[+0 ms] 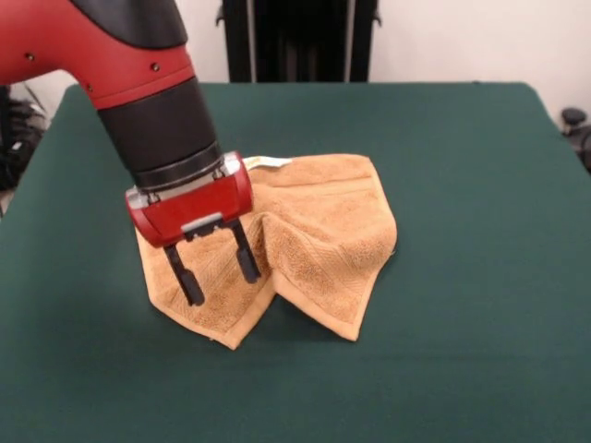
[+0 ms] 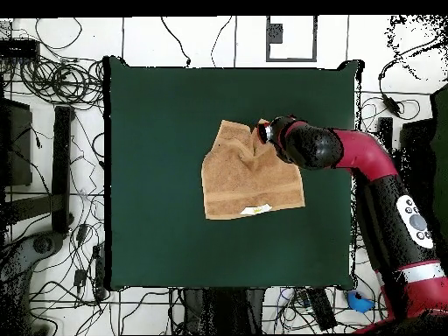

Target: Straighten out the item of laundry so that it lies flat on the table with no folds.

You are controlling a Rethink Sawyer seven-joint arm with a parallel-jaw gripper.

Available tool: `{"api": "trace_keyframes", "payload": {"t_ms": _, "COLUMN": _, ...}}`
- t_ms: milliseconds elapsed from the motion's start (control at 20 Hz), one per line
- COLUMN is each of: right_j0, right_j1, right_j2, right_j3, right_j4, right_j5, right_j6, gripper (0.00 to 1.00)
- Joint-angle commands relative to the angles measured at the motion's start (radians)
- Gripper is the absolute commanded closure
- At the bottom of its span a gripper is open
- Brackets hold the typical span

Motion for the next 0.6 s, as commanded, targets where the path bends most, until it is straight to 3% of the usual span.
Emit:
{"api": "trace_keyframes", "payload": {"t_ms": 50, "right_j0": 0.044, "right_j1": 0.071, "right_j2": 0.073, "right_j3": -0.040, "right_j4": -0.055, "right_j5": 0.025, "right_j6": -0.422, "gripper": 0.00}}
{"api": "trace_keyframes", "payload": {"t_ms": 250, "right_j0": 0.041, "right_j1": 0.058, "right_j2": 0.070, "right_j3": 0.021, "right_j4": -0.054, "right_j5": -0.020, "right_j6": -0.368, "gripper": 0.00}}
{"api": "trace_keyframes", "payload": {"t_ms": 600, "right_j0": 0.065, "right_j1": 0.076, "right_j2": 0.057, "right_j3": 0.004, "right_j4": -0.047, "right_j5": -0.009, "right_j6": -0.349, "gripper": 0.00}}
